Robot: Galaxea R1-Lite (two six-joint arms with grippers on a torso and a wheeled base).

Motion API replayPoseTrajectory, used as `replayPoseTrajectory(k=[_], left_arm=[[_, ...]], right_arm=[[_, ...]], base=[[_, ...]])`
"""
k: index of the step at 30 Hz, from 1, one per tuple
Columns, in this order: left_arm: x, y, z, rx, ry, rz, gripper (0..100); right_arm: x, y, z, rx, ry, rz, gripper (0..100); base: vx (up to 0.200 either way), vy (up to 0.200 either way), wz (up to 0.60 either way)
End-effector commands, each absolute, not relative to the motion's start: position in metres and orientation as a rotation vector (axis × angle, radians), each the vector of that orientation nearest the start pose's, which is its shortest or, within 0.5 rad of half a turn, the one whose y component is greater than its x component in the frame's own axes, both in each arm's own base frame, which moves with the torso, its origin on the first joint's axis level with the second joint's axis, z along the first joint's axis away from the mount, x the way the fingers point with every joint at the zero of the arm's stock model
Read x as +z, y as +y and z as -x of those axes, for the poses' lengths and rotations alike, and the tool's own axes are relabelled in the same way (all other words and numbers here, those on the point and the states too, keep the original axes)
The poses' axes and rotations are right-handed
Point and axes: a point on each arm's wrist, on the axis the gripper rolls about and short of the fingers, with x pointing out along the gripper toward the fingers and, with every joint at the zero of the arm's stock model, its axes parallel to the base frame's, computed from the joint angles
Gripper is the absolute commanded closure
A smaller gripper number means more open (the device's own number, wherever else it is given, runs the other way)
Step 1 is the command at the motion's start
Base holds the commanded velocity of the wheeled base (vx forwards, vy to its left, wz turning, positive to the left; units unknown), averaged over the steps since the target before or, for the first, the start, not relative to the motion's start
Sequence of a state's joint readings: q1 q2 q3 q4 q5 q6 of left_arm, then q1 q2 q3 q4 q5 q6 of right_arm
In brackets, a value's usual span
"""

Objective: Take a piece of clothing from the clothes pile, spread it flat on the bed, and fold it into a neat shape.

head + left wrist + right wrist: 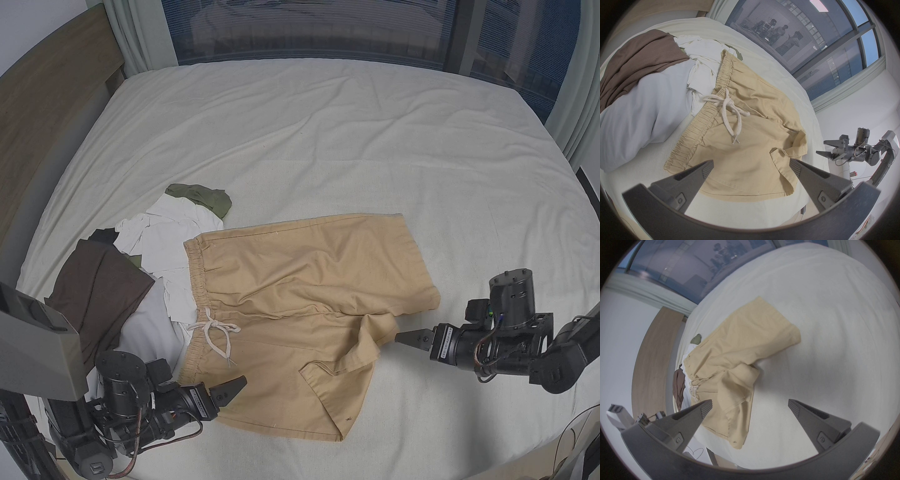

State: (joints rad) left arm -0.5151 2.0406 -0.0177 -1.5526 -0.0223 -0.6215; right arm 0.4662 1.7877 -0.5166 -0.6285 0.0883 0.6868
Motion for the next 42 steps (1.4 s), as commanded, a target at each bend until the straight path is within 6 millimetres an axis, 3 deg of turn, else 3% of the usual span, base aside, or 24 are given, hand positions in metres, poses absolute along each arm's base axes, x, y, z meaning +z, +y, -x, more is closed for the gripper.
replayPoseTrajectory(k=[1, 7, 17, 35, 42], left_arm=[[0.03, -0.107, -0.187, -0.361, 0.615, 0.476, 0], [0.033, -0.107, -0.187, -0.366, 0.606, 0.479, 0], [0.039, -0.108, -0.184, -0.385, 0.585, 0.485, 0], [0.039, -0.108, -0.184, -0.379, 0.585, 0.497, 0], [0.039, -0.108, -0.184, -0.375, 0.585, 0.497, 0]], right_arm=[[0.061, 0.134, -0.258, 0.257, 0.87, -0.53, 0], [0.056, 0.147, -0.272, 0.266, 0.872, -0.537, 0], [0.047, 0.185, -0.272, 0.341, 0.9, -0.503, 0], [0.062, 0.198, -0.279, 0.403, 0.799, -0.596, 0], [0.085, 0.194, -0.268, 0.448, 0.767, -0.682, 0]], base=[[0.0, 0.0, 0.0], [0.0, 0.0, 0.0], [0.0, 0.0, 0.0], [0.0, 0.0, 0.0], [0.0, 0.0, 0.0]])
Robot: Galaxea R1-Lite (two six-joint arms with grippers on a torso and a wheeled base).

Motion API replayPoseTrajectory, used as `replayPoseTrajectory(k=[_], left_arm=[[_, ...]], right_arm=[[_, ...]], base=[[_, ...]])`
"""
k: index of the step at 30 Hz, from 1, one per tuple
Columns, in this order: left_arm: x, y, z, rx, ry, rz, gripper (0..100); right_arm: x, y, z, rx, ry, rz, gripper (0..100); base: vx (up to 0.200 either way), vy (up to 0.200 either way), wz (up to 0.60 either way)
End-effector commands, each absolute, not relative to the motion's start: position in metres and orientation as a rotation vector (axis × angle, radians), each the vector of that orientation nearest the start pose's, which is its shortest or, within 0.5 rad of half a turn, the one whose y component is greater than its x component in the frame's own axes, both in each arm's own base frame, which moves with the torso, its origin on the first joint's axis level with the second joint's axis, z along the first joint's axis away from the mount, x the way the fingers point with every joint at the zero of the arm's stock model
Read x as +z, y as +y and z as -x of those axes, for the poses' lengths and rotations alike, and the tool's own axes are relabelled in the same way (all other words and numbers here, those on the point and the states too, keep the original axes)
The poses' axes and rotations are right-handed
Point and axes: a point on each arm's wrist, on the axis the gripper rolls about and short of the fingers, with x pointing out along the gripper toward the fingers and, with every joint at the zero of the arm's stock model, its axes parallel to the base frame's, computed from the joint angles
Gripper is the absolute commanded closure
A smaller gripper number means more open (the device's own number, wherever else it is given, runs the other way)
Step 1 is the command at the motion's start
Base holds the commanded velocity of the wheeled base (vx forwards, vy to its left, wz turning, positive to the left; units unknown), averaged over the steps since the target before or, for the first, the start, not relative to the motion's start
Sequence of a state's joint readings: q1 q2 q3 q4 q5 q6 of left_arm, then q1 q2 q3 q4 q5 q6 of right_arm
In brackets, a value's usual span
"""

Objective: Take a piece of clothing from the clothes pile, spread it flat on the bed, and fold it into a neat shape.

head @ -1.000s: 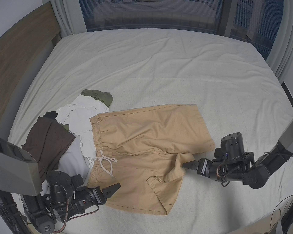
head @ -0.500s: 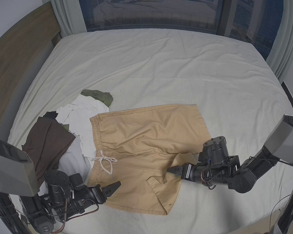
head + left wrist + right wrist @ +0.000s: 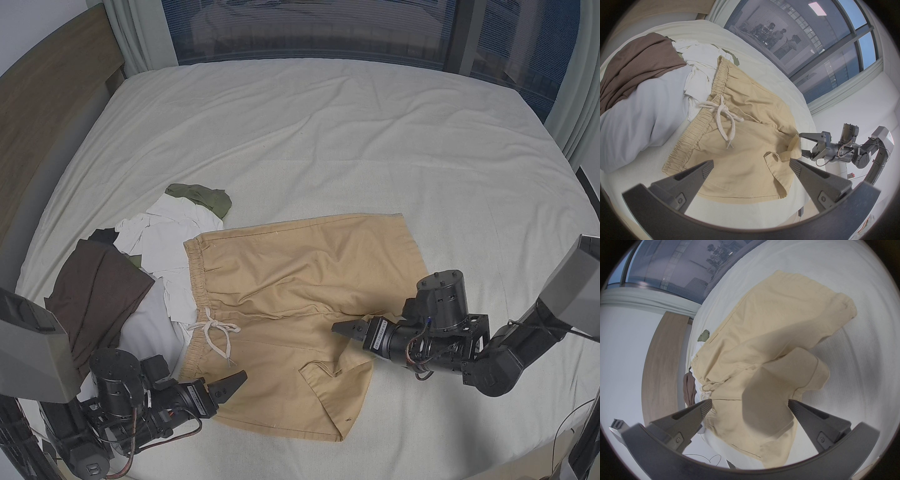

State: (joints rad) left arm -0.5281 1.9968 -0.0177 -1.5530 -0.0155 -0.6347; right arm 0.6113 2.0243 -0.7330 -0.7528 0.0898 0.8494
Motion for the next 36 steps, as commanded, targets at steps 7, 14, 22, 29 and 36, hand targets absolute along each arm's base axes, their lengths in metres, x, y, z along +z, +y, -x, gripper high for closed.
replayPoseTrajectory(k=[7, 14, 22, 29, 36], left_arm=[[0.039, -0.107, -0.184, -0.363, 0.579, 0.496, 0], [0.04, -0.107, -0.184, -0.361, 0.576, 0.502, 0], [0.041, -0.107, -0.184, -0.364, 0.574, 0.503, 0], [0.041, -0.107, -0.184, -0.365, 0.571, 0.504, 0], [0.041, -0.107, -0.184, -0.363, 0.572, 0.504, 0]], right_arm=[[0.098, 0.202, -0.251, 0.529, 0.795, -0.723, 0], [0.077, 0.212, -0.261, 0.514, 0.824, -0.705, 0], [0.101, 0.185, -0.252, 0.504, 0.737, -0.705, 0], [0.099, 0.152, -0.245, 0.331, 0.771, -0.637, 0], [0.078, 0.153, -0.252, 0.283, 0.835, -0.616, 0]], base=[[0.0, 0.0, 0.0], [0.0, 0.0, 0.0], [0.0, 0.0, 0.0], [0.0, 0.0, 0.0], [0.0, 0.0, 0.0]])
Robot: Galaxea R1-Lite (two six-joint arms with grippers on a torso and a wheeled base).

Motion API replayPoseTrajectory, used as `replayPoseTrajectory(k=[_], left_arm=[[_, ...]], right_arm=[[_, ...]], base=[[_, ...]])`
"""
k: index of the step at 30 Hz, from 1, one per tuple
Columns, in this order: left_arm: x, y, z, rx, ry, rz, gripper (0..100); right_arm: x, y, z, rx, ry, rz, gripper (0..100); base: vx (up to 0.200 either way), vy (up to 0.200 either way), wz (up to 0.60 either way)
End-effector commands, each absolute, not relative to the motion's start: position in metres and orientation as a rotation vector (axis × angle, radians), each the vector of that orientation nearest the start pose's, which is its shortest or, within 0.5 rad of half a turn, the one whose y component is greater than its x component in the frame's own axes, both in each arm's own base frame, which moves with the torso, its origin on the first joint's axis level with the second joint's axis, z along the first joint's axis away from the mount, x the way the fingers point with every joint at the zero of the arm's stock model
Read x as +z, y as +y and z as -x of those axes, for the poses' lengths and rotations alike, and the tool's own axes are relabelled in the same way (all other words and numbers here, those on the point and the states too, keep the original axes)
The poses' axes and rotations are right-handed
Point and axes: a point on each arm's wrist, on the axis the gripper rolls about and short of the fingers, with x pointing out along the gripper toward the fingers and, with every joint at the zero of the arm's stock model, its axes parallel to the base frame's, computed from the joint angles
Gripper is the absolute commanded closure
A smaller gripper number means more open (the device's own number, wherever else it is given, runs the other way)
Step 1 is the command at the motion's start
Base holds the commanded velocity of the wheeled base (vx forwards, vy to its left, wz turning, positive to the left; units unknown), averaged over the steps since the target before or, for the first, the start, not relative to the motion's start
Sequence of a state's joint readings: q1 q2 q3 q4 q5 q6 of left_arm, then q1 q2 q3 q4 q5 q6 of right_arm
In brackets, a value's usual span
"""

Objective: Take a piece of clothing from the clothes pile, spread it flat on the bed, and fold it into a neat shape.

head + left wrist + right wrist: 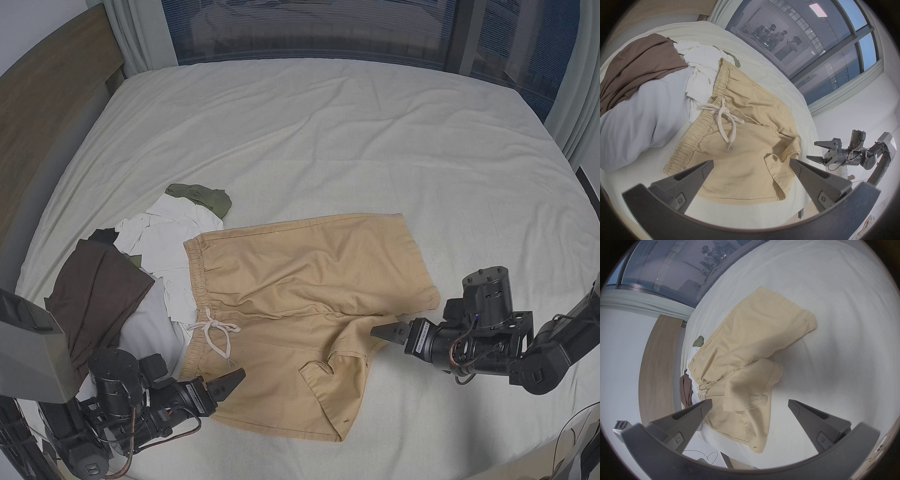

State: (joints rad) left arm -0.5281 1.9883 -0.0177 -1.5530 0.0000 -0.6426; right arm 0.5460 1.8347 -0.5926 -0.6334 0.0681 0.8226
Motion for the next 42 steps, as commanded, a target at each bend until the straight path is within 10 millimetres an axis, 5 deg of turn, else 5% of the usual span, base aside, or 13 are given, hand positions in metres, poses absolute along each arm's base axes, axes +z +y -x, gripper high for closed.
replayPoseTrajectory(k=[1, 12, 22, 33, 42], left_arm=[[0.041, -0.107, -0.184, -0.363, 0.571, 0.504, 0], [0.042, -0.107, -0.184, -0.363, 0.57, 0.506, 0], [0.045, -0.107, -0.183, -0.362, 0.552, 0.508, 0], [0.044, -0.107, -0.183, -0.351, 0.55, 0.507, 0], [0.044, -0.107, -0.183, -0.348, 0.549, 0.507, 0]], right_arm=[[0.066, 0.156, -0.257, 0.265, 0.858, -0.604, 0], [0.05, 0.181, -0.29, 0.271, 0.85, -0.605, 0], [0.047, 0.203, -0.291, 0.29, 0.867, -0.678, 0], [0.056, 0.204, -0.293, 0.309, 0.819, -0.749, 0], [0.082, 0.191, -0.282, 0.312, 0.775, -0.817, 0]], base=[[0.0, 0.0, 0.0], [0.0, 0.0, 0.0], [0.0, 0.0, 0.0], [0.0, 0.0, 0.0], [0.0, 0.0, 0.0]])
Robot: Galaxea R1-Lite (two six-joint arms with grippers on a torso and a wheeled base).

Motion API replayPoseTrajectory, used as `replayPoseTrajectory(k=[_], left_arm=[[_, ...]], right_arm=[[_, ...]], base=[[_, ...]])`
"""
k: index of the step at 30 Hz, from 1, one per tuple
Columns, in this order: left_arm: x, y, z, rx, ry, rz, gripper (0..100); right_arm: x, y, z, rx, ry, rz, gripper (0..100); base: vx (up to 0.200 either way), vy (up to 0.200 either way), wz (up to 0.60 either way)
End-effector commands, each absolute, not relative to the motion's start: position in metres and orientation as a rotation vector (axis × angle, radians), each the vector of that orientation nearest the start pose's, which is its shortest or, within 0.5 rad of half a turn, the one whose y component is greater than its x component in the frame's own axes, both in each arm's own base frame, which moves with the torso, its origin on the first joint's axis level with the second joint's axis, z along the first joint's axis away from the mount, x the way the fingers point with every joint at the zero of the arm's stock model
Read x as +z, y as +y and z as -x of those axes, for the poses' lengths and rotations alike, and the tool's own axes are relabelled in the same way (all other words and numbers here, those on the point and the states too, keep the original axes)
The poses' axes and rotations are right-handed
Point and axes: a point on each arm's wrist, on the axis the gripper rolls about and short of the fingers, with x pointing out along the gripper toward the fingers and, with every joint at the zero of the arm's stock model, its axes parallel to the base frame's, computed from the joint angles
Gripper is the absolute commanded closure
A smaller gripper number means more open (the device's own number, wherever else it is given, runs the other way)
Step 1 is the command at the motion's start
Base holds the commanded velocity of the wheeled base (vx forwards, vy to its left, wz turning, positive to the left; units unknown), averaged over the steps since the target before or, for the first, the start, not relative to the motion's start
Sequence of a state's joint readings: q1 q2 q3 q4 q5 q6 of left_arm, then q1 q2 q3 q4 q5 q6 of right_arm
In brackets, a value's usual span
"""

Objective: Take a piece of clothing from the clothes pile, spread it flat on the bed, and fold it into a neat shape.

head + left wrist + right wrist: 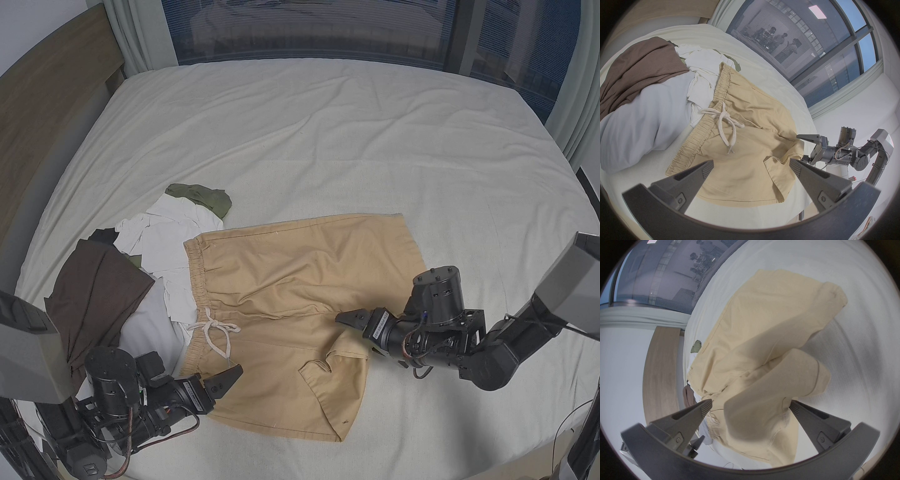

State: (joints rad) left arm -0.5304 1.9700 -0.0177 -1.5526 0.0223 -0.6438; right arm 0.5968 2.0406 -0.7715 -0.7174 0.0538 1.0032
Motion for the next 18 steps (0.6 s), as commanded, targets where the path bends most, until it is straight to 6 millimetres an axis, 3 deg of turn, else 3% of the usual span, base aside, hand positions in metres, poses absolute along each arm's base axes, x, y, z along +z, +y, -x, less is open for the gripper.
replayPoseTrajectory(k=[1, 8, 13, 18], left_arm=[[0.044, -0.107, -0.183, -0.348, 0.549, 0.507, 0], [0.044, -0.107, -0.183, -0.344, 0.548, 0.506, 0], [0.044, -0.107, -0.183, -0.345, 0.549, 0.505, 0], [0.044, -0.107, -0.183, -0.344, 0.547, 0.506, 0]], right_arm=[[0.083, 0.19, -0.281, 0.31, 0.776, -0.823, 0], [0.088, 0.186, -0.276, 0.322, 0.746, -0.837, 0], [0.078, 0.183, -0.272, 0.297, 0.776, -0.819, 0], [0.043, 0.191, -0.275, 0.254, 0.867, -0.776, 0]], base=[[0.0, 0.0, 0.0], [0.0, 0.0, 0.0], [0.0, 0.0, 0.0], [0.0, 0.0, 0.0]])
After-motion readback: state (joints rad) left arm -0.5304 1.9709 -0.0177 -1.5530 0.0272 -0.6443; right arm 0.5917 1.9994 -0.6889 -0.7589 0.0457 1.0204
